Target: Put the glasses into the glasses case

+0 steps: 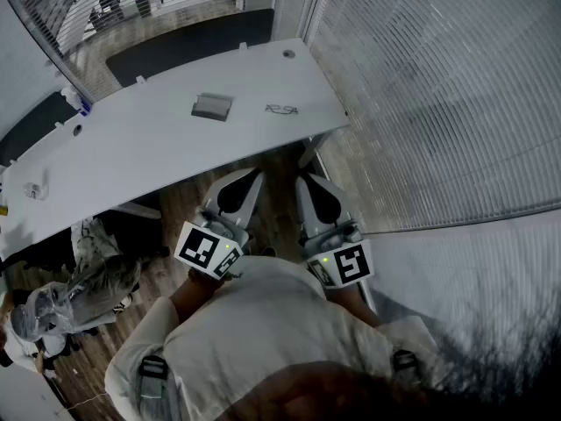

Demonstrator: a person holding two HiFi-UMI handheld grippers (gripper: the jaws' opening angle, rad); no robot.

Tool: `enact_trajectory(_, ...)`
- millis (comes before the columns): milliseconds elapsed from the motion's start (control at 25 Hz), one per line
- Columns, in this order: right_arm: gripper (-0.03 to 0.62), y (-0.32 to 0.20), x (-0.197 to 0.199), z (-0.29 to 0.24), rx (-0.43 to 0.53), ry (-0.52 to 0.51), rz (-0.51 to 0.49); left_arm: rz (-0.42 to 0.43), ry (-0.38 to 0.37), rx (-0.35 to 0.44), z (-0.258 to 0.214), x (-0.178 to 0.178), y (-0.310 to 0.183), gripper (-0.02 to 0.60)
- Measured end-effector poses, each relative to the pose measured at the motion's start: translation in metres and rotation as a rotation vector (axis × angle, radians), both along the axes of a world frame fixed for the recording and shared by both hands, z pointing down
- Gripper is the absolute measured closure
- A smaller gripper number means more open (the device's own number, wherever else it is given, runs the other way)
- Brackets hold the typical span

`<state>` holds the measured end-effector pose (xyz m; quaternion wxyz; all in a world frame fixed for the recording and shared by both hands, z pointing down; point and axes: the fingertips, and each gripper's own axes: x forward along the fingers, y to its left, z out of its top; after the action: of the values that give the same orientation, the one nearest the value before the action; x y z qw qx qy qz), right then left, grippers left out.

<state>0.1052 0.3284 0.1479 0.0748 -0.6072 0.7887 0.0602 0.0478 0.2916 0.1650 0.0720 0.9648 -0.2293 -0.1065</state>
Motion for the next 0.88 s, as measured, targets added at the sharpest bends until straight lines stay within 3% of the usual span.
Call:
enact_trajectory(440,0.594,-0.0085,-0.0050,0.0032,-0.009,0.017,-0.001,0.004,-0.013,0.001,0.0010,-0.0029,-0.0046,0.581)
enact_trajectory(880,0.592,-0.0093,0.0008,0.0066,-0.021,-0.036,-0.020,0.001,-0.038,0.002,0.0039,0.0010,-0.0052,0.581)
